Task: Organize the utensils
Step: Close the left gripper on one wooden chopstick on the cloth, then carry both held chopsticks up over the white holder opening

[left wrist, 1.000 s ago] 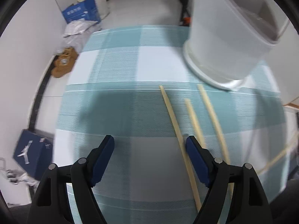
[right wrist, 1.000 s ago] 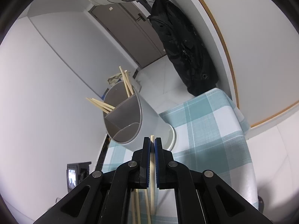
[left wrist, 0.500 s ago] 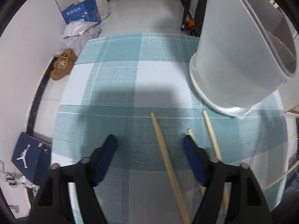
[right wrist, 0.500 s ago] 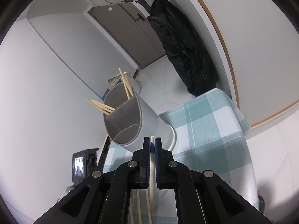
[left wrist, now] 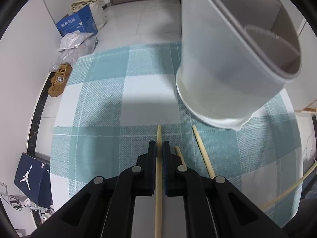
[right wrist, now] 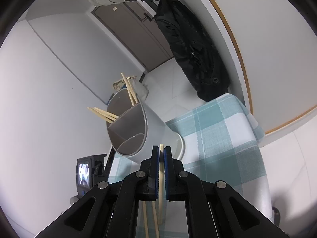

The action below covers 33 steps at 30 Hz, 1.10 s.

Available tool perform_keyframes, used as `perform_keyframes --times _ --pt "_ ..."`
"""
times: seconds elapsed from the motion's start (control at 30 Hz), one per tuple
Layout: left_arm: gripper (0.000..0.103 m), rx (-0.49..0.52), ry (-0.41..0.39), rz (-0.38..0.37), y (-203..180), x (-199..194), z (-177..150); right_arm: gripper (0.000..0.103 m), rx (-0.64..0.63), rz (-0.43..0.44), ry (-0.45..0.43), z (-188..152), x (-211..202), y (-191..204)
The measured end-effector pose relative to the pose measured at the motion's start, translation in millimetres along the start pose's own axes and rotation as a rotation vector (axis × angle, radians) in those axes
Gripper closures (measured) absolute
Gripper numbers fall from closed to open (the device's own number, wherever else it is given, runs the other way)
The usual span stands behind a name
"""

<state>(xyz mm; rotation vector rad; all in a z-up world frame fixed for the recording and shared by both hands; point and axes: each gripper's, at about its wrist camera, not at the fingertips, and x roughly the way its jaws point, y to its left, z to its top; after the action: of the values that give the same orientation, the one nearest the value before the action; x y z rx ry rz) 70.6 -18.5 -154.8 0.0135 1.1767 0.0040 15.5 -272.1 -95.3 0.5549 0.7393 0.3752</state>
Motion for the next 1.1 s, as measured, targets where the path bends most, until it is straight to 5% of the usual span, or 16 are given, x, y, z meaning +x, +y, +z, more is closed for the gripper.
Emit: perform_keyframes --times 0.23,0.6,1.1 --pt "0.101 -0.093 -0.131 -0.106 11 -35 2 0.099 -0.023 0.0 -0.009 -2 -3 7" --pt "0.101 -0.092 -0.384 -0.185 14 -109 -20 0.099 -0.089 0.012 -0.059 -10 -16 24" --pt "0.101 -0.007 -0.457 -0.193 9 -144 -29 0.099 -0.265 0.008 -0.132 -28 -34 63"
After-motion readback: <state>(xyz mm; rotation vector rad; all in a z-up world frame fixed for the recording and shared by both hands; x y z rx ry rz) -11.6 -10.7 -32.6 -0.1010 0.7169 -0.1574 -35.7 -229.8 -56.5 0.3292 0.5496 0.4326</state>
